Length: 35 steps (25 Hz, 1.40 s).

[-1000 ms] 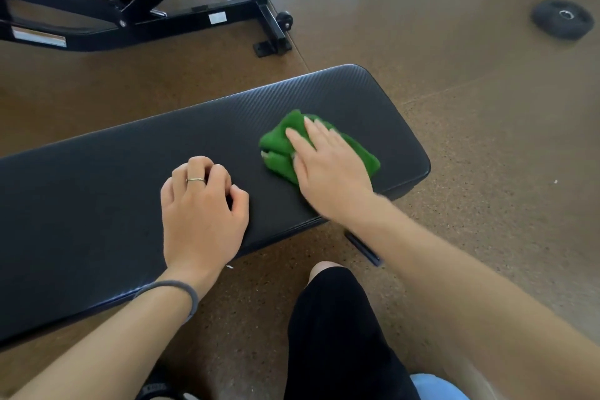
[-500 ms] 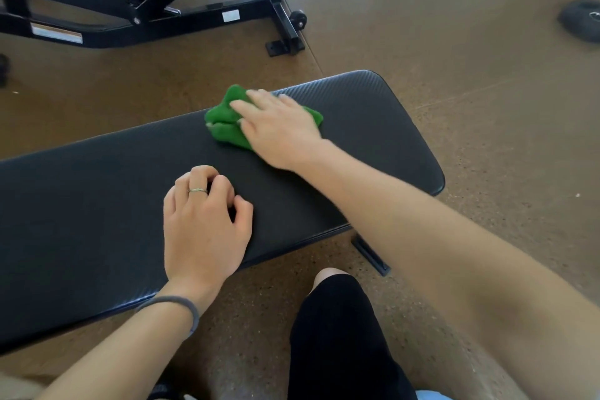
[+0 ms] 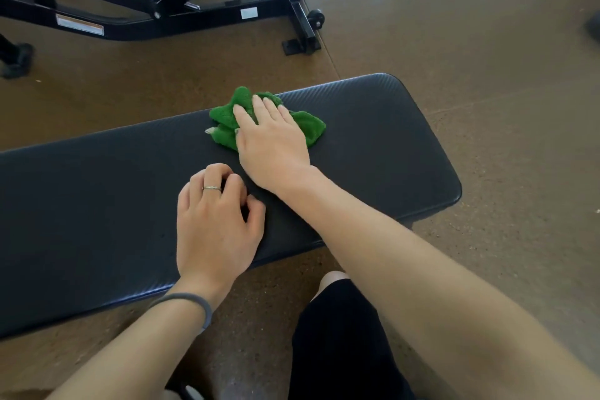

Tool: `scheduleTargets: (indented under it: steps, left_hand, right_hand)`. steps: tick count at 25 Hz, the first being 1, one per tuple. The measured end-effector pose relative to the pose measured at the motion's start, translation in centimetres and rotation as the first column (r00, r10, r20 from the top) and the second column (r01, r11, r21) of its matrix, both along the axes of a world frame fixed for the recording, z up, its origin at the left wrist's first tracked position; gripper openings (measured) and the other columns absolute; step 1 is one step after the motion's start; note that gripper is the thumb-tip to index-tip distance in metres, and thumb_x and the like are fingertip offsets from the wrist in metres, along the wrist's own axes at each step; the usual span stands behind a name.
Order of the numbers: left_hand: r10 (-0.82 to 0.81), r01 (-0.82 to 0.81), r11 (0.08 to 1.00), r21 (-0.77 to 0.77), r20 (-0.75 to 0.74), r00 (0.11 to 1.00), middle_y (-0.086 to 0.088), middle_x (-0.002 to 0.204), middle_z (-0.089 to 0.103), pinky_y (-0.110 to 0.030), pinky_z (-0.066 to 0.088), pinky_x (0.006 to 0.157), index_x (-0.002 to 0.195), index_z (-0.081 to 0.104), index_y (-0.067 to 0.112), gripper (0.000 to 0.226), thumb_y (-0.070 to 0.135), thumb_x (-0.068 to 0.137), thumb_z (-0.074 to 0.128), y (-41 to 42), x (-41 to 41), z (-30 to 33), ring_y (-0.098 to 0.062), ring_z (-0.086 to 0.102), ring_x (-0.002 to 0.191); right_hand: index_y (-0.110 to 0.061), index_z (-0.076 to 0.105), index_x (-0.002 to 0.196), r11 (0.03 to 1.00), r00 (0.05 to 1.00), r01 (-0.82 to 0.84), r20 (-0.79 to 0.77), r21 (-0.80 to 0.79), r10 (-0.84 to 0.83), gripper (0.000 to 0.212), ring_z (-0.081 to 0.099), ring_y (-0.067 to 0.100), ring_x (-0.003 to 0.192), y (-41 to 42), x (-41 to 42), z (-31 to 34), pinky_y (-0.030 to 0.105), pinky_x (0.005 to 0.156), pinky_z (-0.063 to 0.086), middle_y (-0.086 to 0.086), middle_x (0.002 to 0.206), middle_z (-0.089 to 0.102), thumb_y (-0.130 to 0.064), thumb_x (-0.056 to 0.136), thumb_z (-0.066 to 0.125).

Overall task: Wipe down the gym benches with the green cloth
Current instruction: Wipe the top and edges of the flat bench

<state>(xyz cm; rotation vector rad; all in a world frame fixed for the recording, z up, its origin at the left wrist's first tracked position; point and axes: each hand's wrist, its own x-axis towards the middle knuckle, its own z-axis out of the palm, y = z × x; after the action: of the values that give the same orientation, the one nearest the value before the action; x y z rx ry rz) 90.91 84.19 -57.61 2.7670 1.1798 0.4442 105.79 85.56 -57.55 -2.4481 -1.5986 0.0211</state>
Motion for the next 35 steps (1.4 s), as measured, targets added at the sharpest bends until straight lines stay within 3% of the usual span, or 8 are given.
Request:
scheduleTargets:
  steps: [2, 8, 14, 21, 24, 27, 31, 35]
  left_hand:
    - [0.0, 0.0, 1.0, 0.001, 0.012, 1.0, -0.006, 0.113, 0.056, -0.046, 0.042, 0.1, 0.081, 0.055, 0.012, 0.021, 0.025, 0.097, 0.05, 0.0, -0.1, 0.0, -0.029, 0.052, 0.108]
    - [0.006, -0.005, 0.999, -0.039, 0.029, 1.0, -0.004, 0.114, 0.056, -0.045, 0.042, 0.104, 0.081, 0.058, 0.013, 0.019, 0.025, 0.095, 0.054, 0.2, -0.1, -0.1, -0.025, 0.052, 0.11]
    - [-0.023, 0.024, 1.0, -0.017, 0.028, 0.999, -0.004, 0.113, 0.055, -0.044, 0.041, 0.099, 0.08, 0.056, 0.014, 0.019, 0.026, 0.096, 0.055, 0.3, -0.3, -0.1, -0.026, 0.051, 0.109]
    - [-0.013, 0.016, 0.999, -0.046, 0.065, 0.998, -0.001, 0.109, 0.054, -0.042, 0.044, 0.099, 0.079, 0.058, 0.016, 0.023, 0.03, 0.096, 0.051, 0.2, -0.3, 0.0, -0.021, 0.05, 0.103]
    - [-0.018, 0.021, 0.999, -0.031, 0.079, 0.997, -0.001, 0.105, 0.052, -0.042, 0.042, 0.094, 0.074, 0.053, 0.016, 0.024, 0.027, 0.095, 0.051, 0.2, -0.2, 0.1, -0.022, 0.049, 0.099]
    - [-0.005, 0.008, 1.0, -0.03, 0.086, 0.996, -0.001, 0.106, 0.054, -0.042, 0.042, 0.093, 0.075, 0.054, 0.015, 0.025, 0.027, 0.097, 0.05, 0.2, -0.3, 0.1, -0.023, 0.05, 0.1]
    - [0.006, -0.001, 0.998, -0.056, 0.086, 0.996, 0.0, 0.11, 0.056, -0.039, 0.043, 0.095, 0.079, 0.057, 0.016, 0.027, 0.03, 0.099, 0.048, 0.3, -0.3, -0.1, -0.019, 0.051, 0.101]
    - [-0.006, 0.008, 1.0, -0.018, 0.073, 0.997, -0.001, 0.11, 0.056, -0.04, 0.042, 0.093, 0.084, 0.061, 0.014, 0.03, 0.032, 0.101, 0.044, 0.5, -0.4, -0.3, -0.021, 0.051, 0.102]
  right_hand:
    - [-0.017, 0.051, 0.147, 0.999, 0.999, -0.045, 0.02, 0.021, 0.045, 0.046, 0.043, 0.034, 0.144, -0.9, 3.2, -0.1, 0.045, 0.119, 0.031, 0.019, 0.156, 0.046, -0.027, 0.104, 0.041]
    - [-0.007, 0.044, 0.151, 0.904, 0.903, 0.428, 0.033, 0.006, -0.428, 0.05, 0.039, 0.039, 0.145, -5.0, 13.4, 0.3, 0.047, 0.119, 0.029, 0.026, 0.157, 0.041, -0.02, 0.104, 0.031]
    - [-0.011, 0.054, 0.147, 0.993, 0.998, 0.068, 0.0, 0.096, -0.069, 0.047, 0.047, 0.035, 0.142, -11.1, -3.3, -0.6, 0.048, 0.121, 0.033, 0.021, 0.152, 0.05, -0.02, 0.101, 0.052]
    - [-0.003, 0.051, 0.147, 0.836, 0.839, 0.539, 0.023, 0.104, -0.544, 0.053, 0.047, 0.043, 0.14, -13.9, 4.5, 0.4, 0.052, 0.118, 0.034, 0.029, 0.15, 0.048, -0.022, 0.1, 0.039]
    - [-0.01, 0.046, 0.153, 0.948, 0.95, 0.31, 0.025, 0.069, -0.313, 0.053, 0.041, 0.036, 0.147, -12.8, -5.0, -0.2, 0.05, 0.123, 0.03, 0.022, 0.157, 0.044, -0.025, 0.102, 0.042]
    - [-0.015, 0.046, 0.154, 0.992, 0.993, 0.118, 0.011, 0.049, -0.119, 0.05, 0.04, 0.031, 0.148, -13.8, -3.5, 0.1, 0.046, 0.124, 0.028, 0.017, 0.159, 0.043, -0.029, 0.105, 0.039]
    - [-0.011, 0.043, 0.155, 0.935, 0.935, 0.355, 0.011, 0.001, -0.355, 0.051, 0.036, 0.033, 0.15, -13.4, 3.9, -0.1, 0.045, 0.124, 0.023, 0.019, 0.161, 0.039, -0.028, 0.108, 0.033]
    - [-0.008, 0.039, 0.156, 0.927, 0.927, 0.374, 0.007, 0.011, -0.374, 0.054, 0.034, 0.036, 0.151, -10.9, -1.3, 0.0, 0.046, 0.126, 0.022, 0.023, 0.161, 0.035, -0.025, 0.105, 0.038]
